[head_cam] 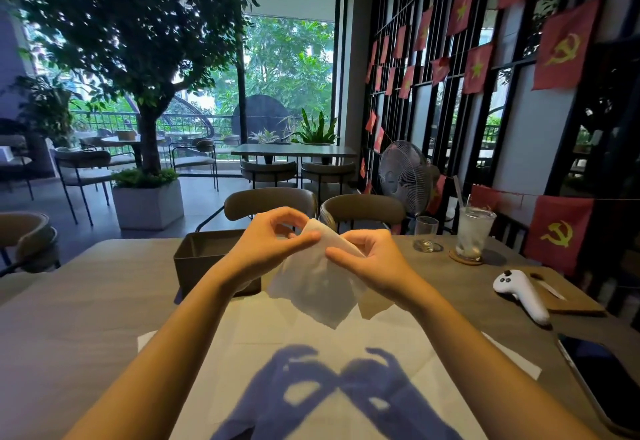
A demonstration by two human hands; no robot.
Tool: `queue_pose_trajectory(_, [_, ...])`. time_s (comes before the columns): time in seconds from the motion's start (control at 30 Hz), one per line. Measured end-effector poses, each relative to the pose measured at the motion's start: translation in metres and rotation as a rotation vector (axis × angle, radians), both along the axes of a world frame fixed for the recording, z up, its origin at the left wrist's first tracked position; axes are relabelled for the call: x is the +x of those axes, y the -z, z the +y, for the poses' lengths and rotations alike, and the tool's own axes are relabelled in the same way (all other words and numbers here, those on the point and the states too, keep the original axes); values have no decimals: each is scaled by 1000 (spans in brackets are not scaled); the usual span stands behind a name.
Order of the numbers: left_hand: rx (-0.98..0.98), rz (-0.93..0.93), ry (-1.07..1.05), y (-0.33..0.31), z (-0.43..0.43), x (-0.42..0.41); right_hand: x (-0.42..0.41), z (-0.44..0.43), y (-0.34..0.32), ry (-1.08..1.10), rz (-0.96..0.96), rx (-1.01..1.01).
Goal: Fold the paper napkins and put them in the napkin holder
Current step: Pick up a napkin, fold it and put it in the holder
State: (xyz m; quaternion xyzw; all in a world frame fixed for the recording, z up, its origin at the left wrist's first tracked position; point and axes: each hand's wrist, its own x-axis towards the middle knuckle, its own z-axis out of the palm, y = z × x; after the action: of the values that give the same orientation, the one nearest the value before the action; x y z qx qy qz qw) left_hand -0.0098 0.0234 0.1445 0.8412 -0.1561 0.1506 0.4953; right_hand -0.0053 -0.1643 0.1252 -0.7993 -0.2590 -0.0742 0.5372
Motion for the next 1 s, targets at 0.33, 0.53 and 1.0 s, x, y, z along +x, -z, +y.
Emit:
queue_pose_trajectory(0.33, [-312, 174, -43, 15, 12, 1, 8, 8, -2, 7, 228, 70])
queue_pose_trajectory(0.53, [-438, 256, -172, 26, 22, 5, 17, 23, 18, 40, 395, 250])
queue_pose_trajectory(1.0, [-558, 211, -447, 49, 80, 47, 62, 92, 34, -106, 721, 252])
